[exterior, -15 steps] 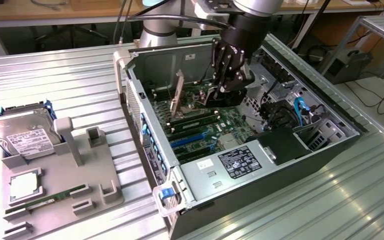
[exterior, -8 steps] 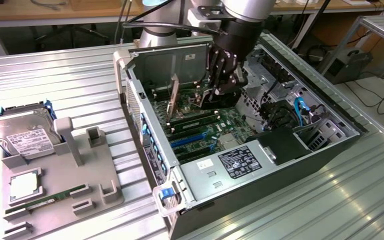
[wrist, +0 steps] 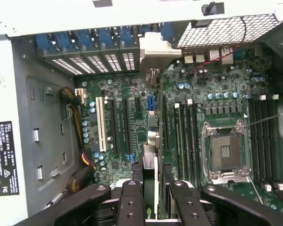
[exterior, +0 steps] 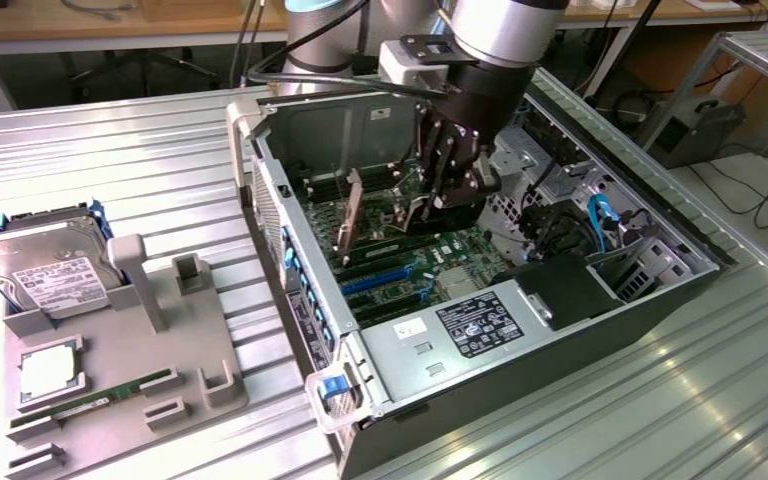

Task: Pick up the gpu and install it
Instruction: 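Insert the gpu into the slot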

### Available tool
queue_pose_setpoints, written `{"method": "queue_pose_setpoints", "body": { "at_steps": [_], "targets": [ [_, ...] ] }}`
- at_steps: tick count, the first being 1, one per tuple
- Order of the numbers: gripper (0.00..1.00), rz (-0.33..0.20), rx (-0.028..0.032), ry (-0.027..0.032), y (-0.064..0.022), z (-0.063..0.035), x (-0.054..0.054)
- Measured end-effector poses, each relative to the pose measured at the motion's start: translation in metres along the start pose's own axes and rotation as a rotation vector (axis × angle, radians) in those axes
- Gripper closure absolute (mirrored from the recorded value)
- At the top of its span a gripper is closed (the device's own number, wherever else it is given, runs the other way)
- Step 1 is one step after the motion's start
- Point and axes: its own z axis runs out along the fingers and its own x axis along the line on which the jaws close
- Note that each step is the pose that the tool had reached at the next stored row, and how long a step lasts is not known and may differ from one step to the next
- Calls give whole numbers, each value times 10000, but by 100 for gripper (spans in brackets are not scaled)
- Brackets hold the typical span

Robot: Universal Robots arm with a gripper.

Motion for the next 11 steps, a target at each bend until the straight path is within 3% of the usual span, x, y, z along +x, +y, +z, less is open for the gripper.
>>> {"method": "queue_pose_setpoints", "body": {
  "at_steps": [2,3,5,7,9,11],
  "targets": [
    [74,-66,13,7,13,26,9],
    [74,-91,58,4,28,42,10],
    [74,-93,244,-8,98,64,16],
    [74,-90,477,-26,178,83,22],
    [74,-91,649,-39,241,99,27],
    [74,-89,759,-48,300,119,30]
  ]
}}
